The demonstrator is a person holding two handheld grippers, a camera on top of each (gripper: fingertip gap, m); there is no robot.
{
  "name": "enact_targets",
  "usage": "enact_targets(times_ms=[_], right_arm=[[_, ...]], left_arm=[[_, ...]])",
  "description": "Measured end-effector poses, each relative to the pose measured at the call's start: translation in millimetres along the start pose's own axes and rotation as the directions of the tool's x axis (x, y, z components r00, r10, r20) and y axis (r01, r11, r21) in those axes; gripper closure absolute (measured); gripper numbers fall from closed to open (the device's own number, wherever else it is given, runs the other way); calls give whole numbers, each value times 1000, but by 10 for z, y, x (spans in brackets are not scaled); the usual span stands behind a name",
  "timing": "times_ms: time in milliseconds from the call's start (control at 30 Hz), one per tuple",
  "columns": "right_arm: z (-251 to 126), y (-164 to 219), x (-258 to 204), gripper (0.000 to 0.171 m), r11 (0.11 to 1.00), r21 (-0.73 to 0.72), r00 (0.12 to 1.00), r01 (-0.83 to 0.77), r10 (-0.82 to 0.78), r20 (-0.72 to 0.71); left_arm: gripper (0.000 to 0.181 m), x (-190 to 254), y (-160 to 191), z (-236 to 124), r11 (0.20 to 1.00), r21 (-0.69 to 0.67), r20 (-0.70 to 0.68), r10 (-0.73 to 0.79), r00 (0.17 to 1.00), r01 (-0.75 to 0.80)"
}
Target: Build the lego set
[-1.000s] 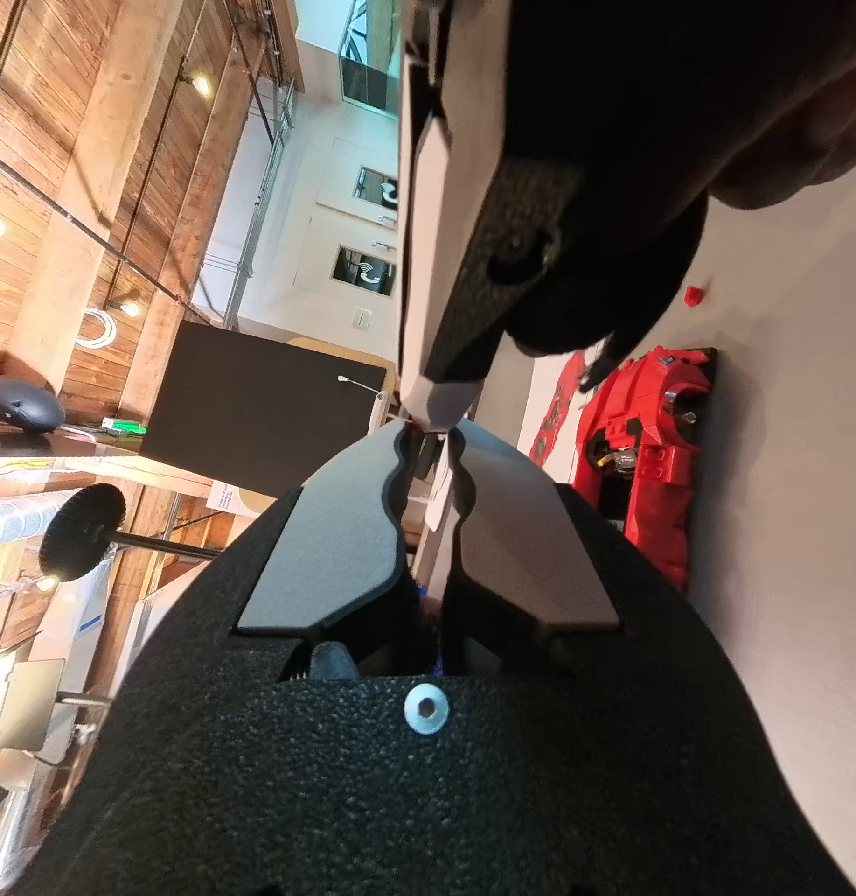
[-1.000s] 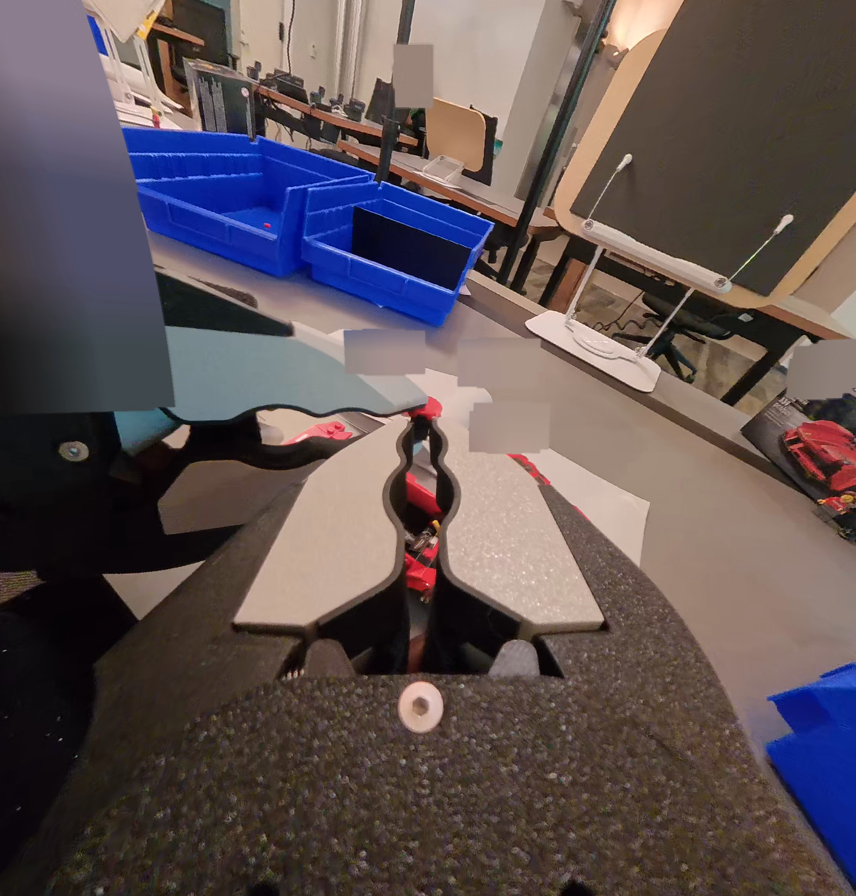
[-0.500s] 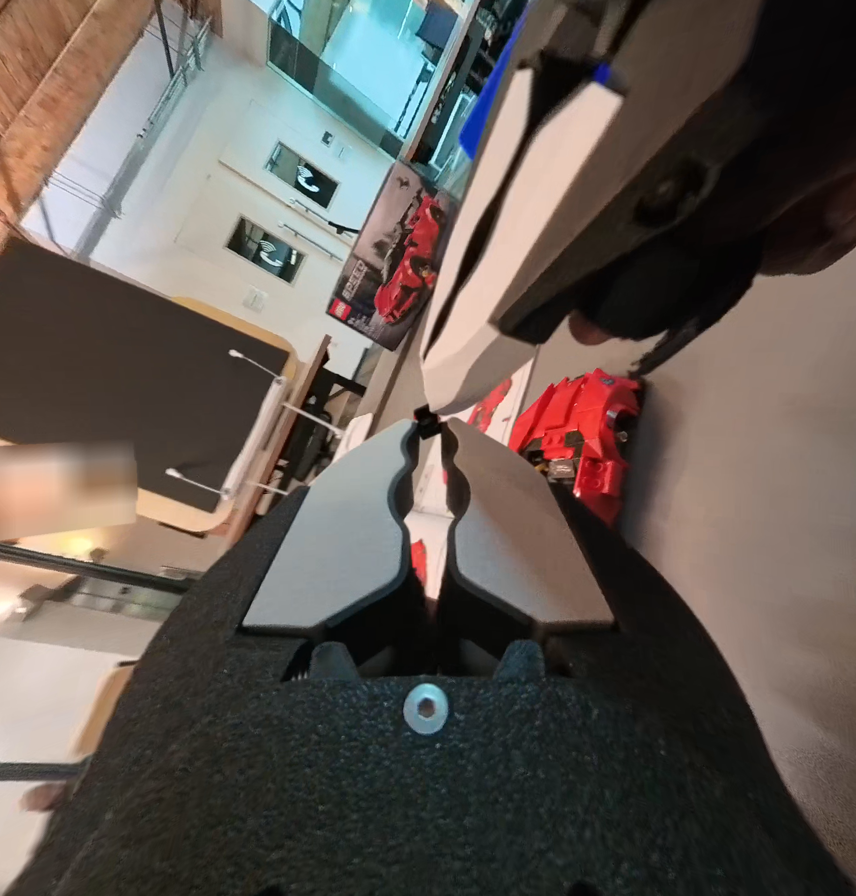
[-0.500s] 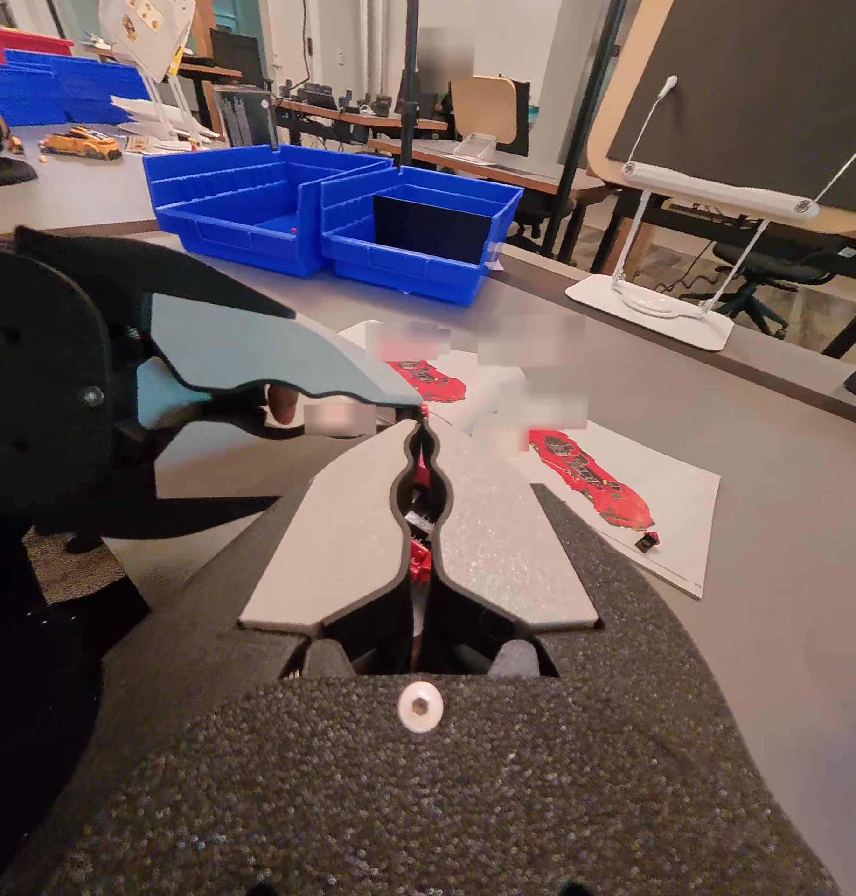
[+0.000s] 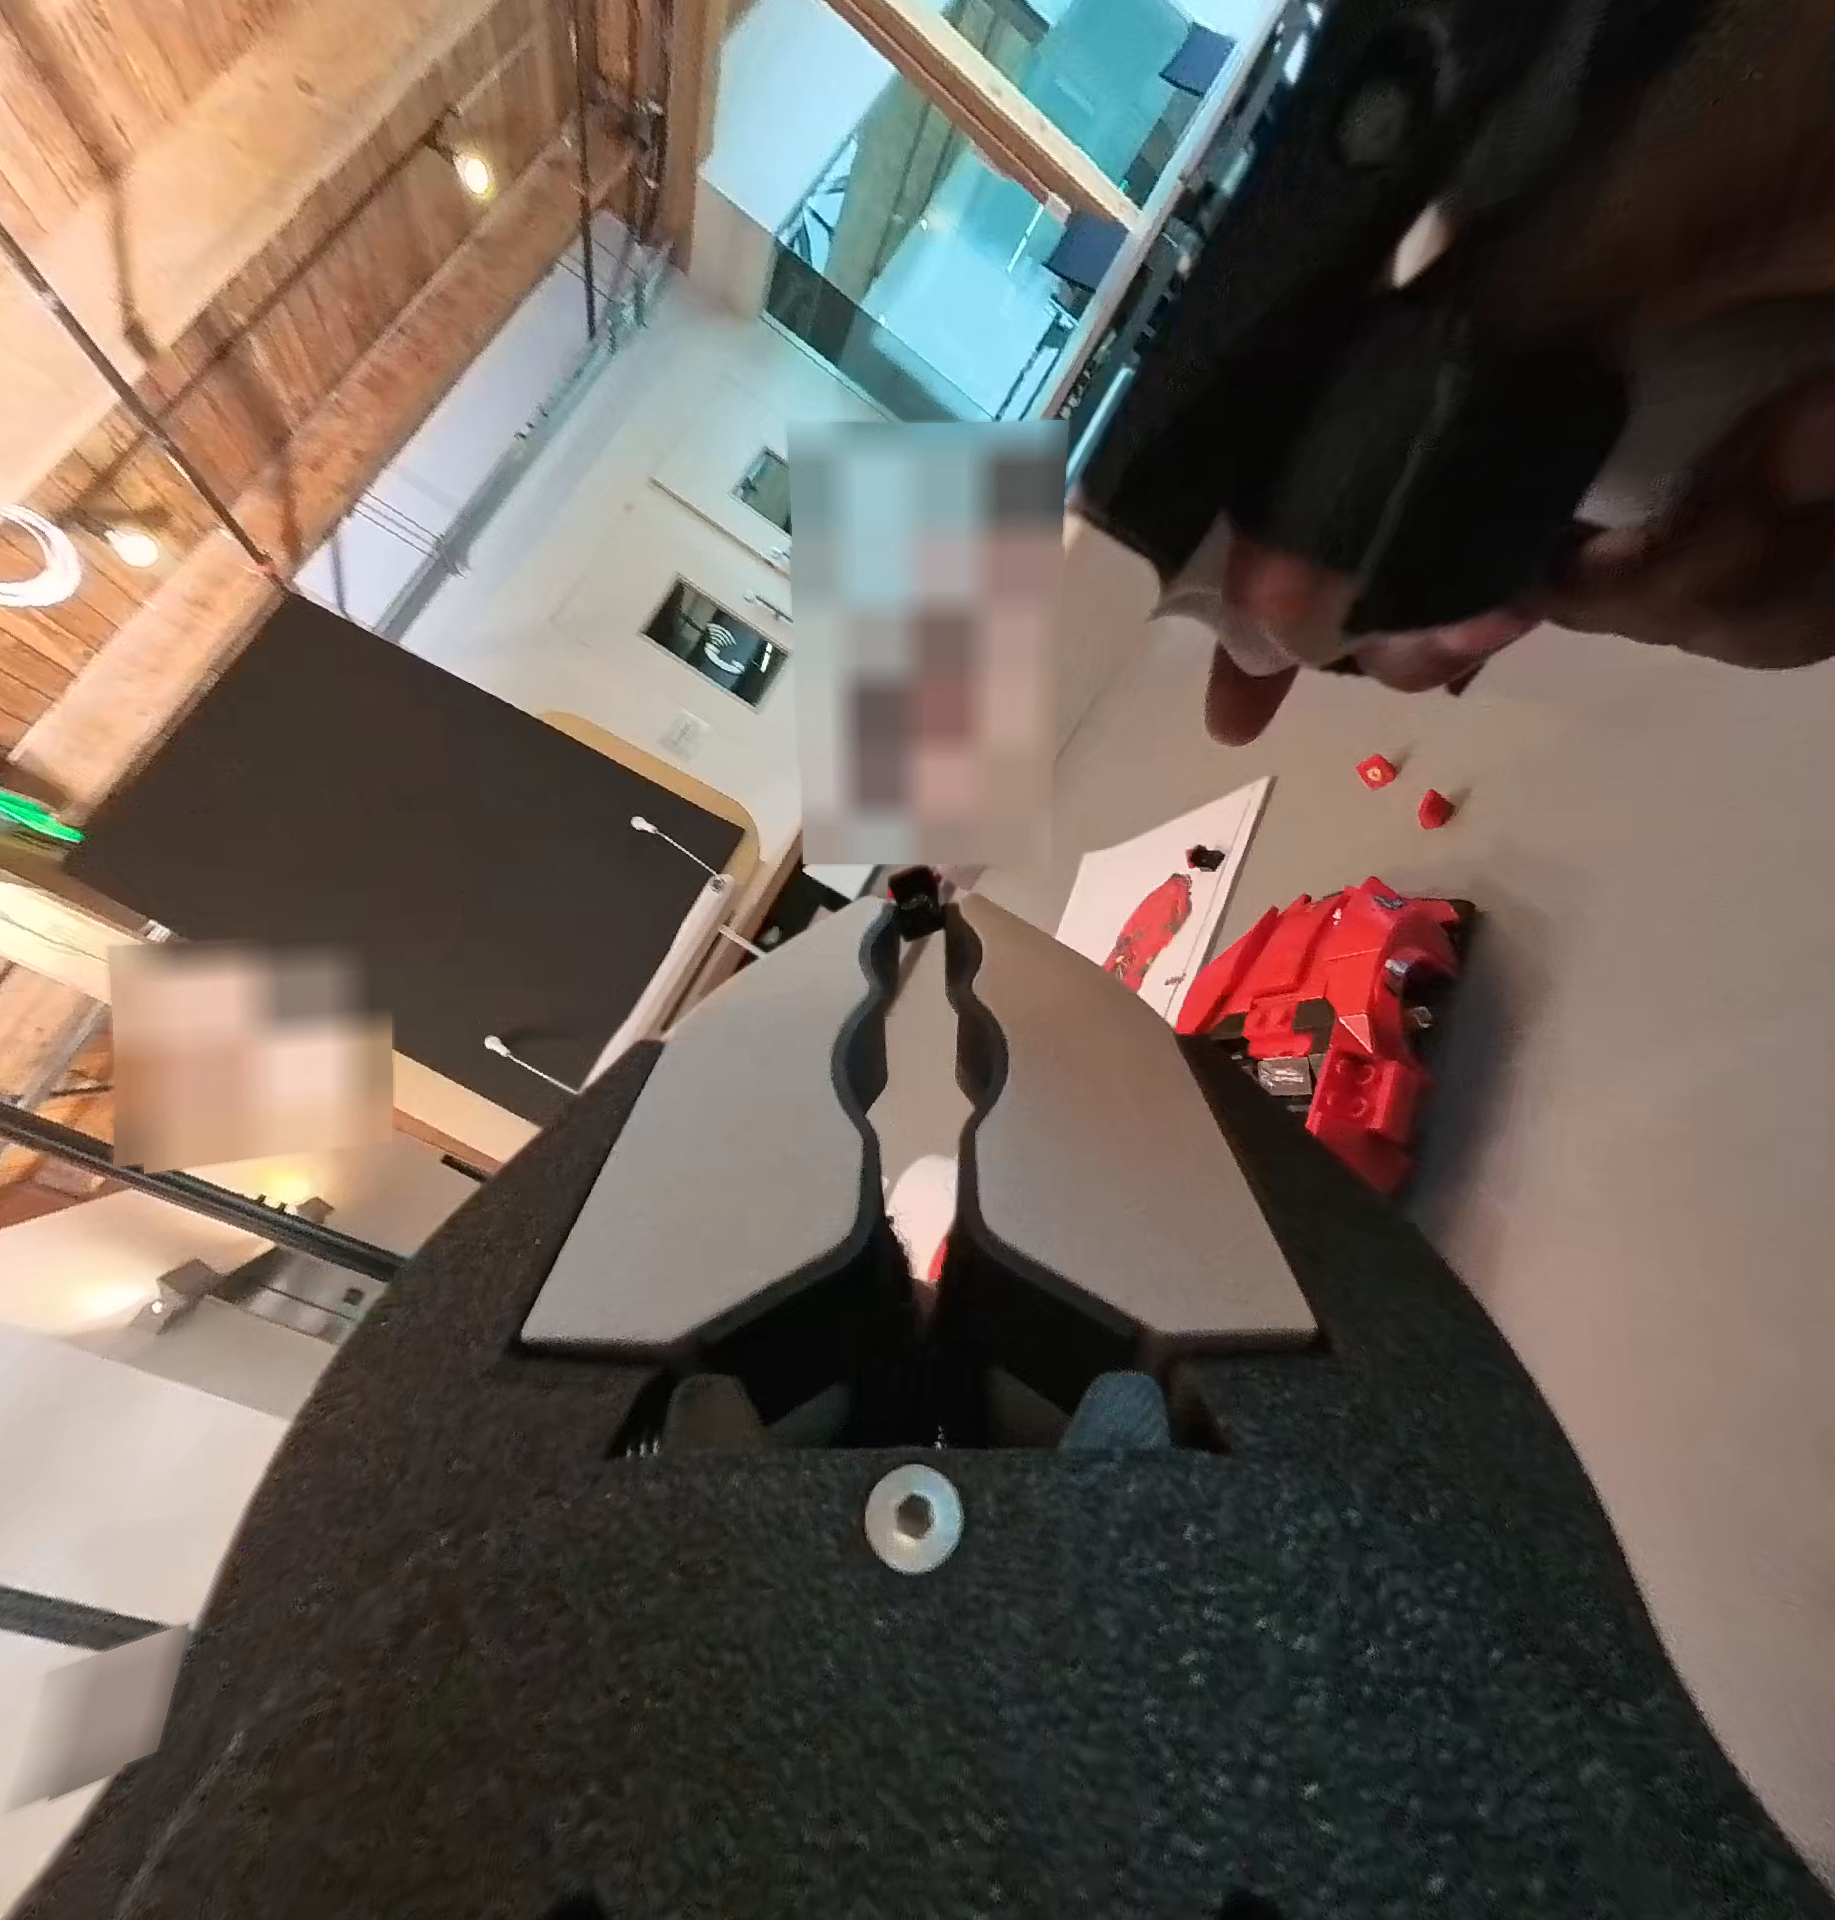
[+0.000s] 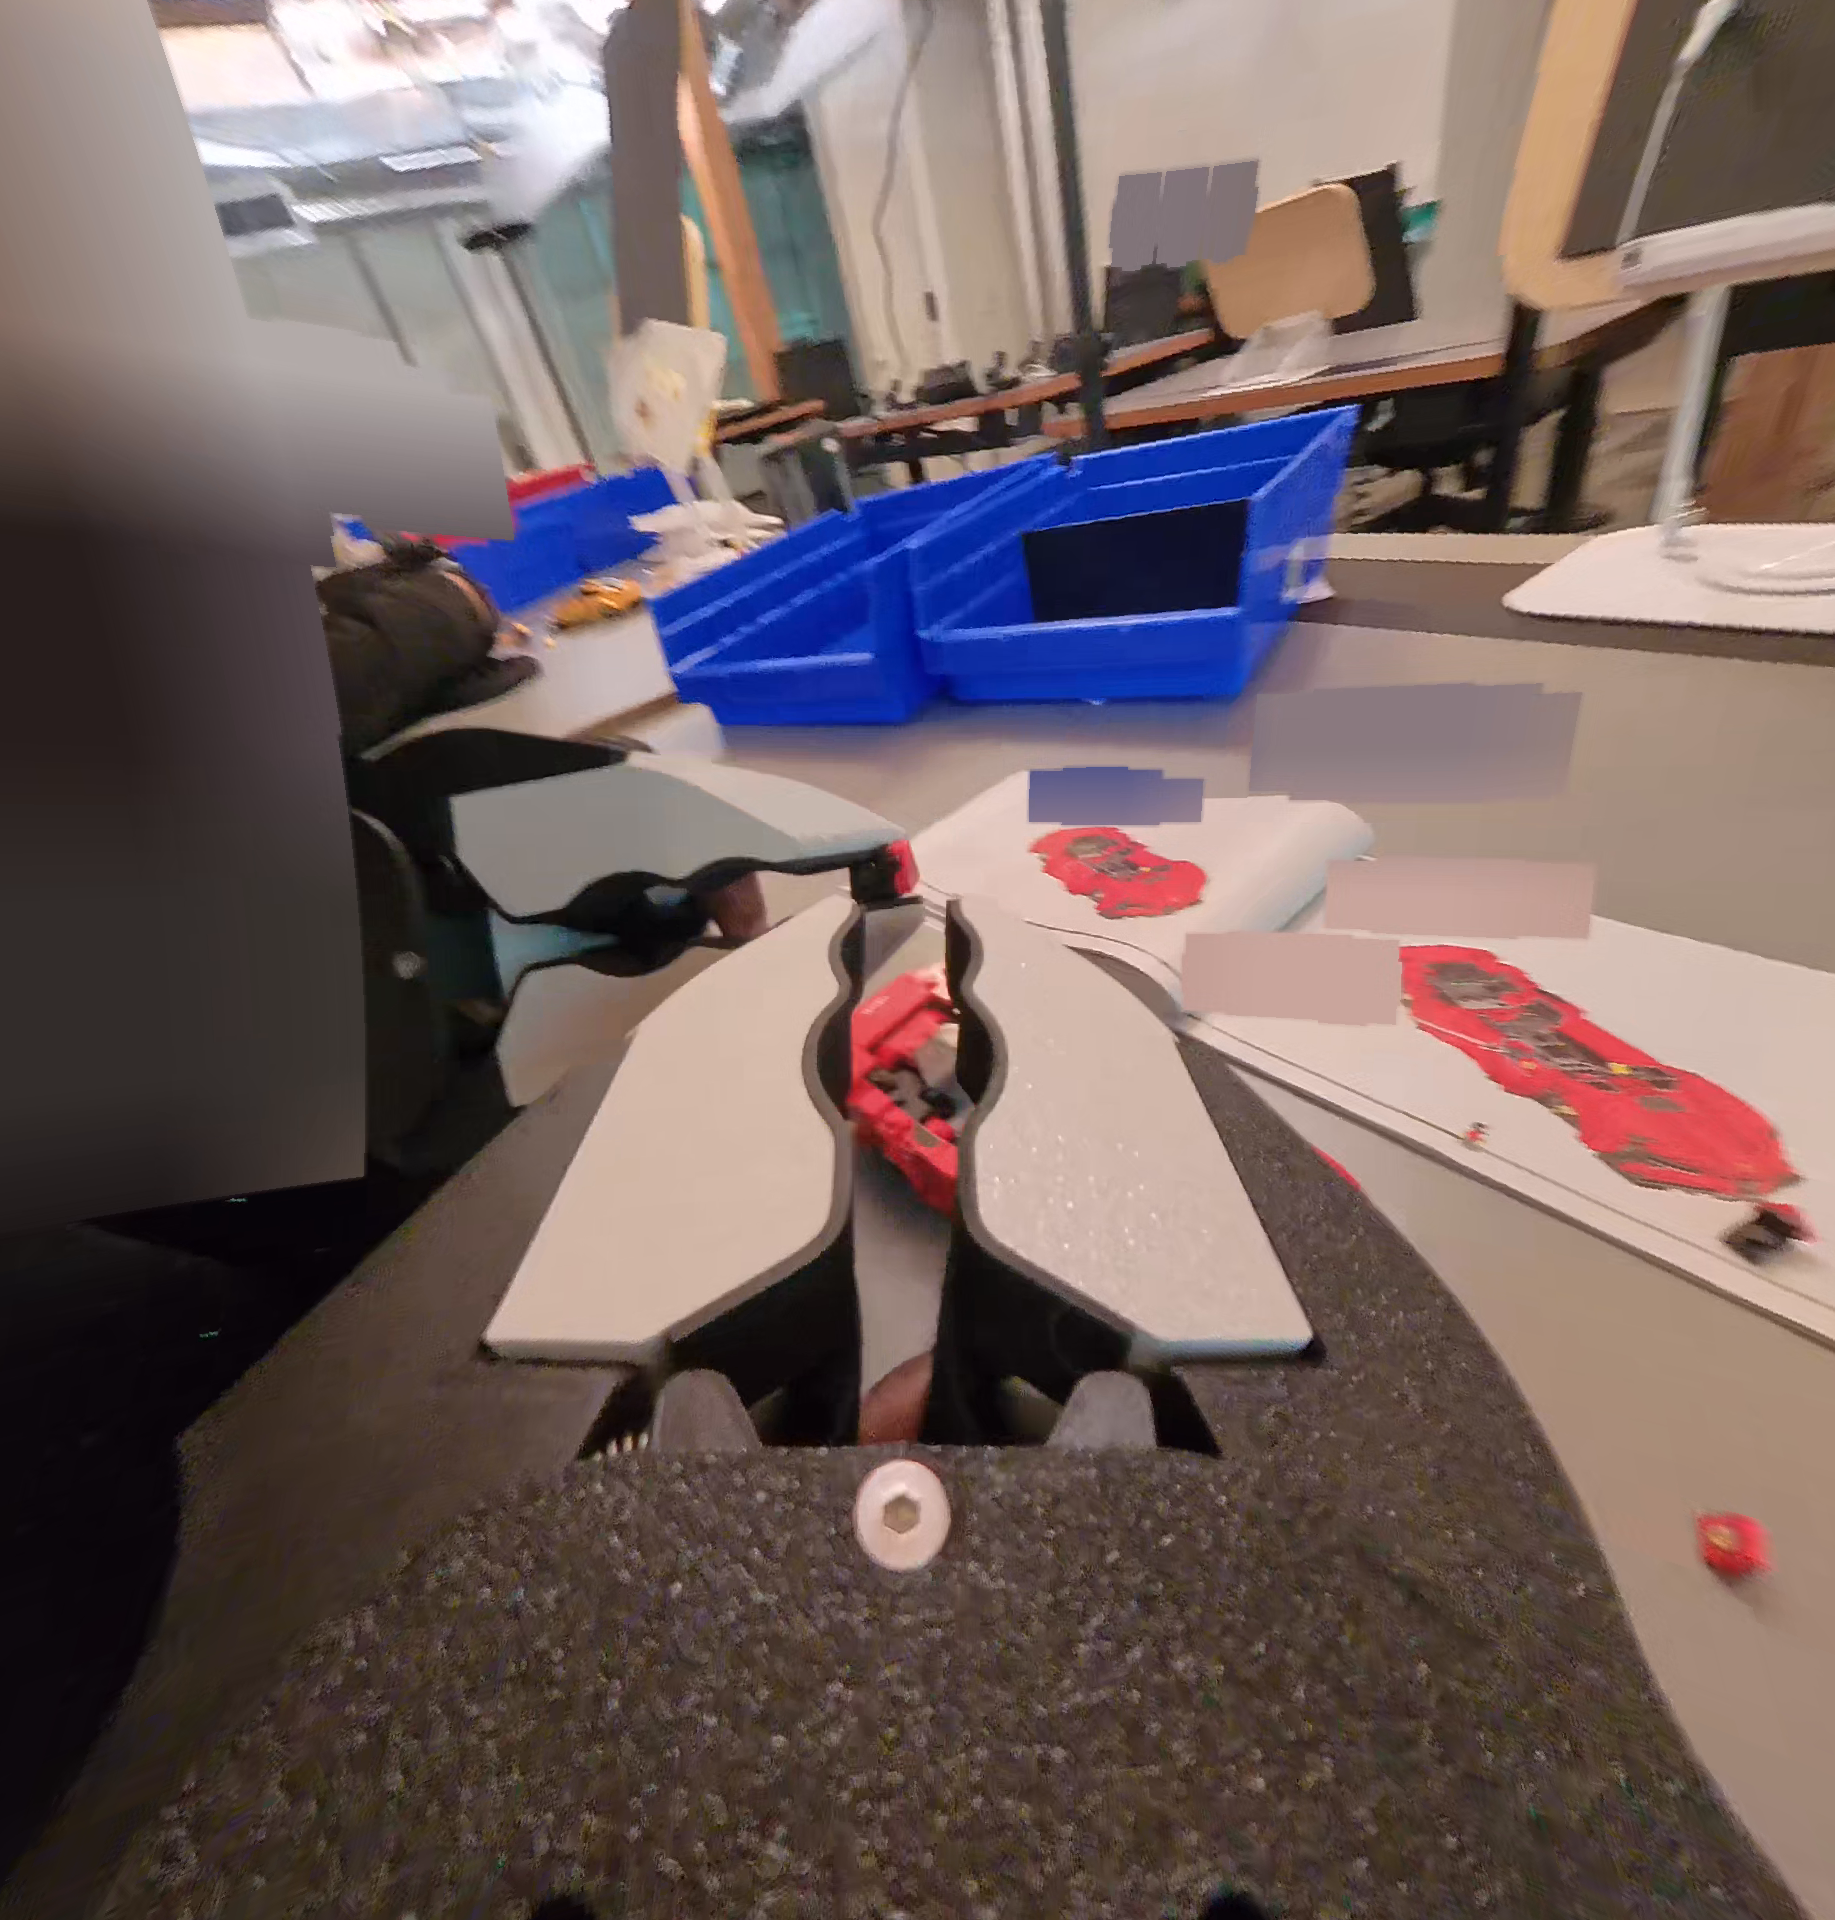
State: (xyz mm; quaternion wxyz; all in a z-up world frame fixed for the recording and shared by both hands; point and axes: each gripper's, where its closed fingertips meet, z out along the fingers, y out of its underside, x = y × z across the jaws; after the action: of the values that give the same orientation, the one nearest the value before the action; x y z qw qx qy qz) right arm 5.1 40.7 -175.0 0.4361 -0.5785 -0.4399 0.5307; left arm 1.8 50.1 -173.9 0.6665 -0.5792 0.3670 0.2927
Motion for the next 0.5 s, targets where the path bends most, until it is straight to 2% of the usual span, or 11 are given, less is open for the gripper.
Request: enact_targets(times_ms=[133, 200, 333, 367, 433, 467, 500], right_arm=[[1, -60, -81, 158, 997, 6, 990, -71, 69, 124], [-7, -69, -86, 164, 999, -3, 988, -44, 44, 145], [-48, -93, -125, 166, 1000, -18, 973, 19, -15, 231], [-78, -116, -145, 166, 1000, -4, 960, 31, -29, 279], [-158, -185, -188, 166, 997, 47, 924, 57, -71, 376], [-203, -214, -214, 166, 994, 70, 900, 87, -108, 421], [-246, -239, -245, 166, 986, 96, 874, 133, -163, 457]], left_arm=[[174, 38, -73, -33, 999, 24, 6, 47, 999, -47], [174, 51, -103, -48, 997, 35, 10, 65, 998, -66], [172, 53, -177, -82, 997, 65, 2, 36, 999, -36], [168, 61, -201, -90, 997, 74, -26, -13, 1000, 15], [163, 60, -273, -125, 970, 98, -122, -212, 970, 224], [162, 61, -317, -148, 923, 100, -202, -347, 916, 372], [160, 71, -358, -168, 844, 76, -299, -488, 820, 531]])
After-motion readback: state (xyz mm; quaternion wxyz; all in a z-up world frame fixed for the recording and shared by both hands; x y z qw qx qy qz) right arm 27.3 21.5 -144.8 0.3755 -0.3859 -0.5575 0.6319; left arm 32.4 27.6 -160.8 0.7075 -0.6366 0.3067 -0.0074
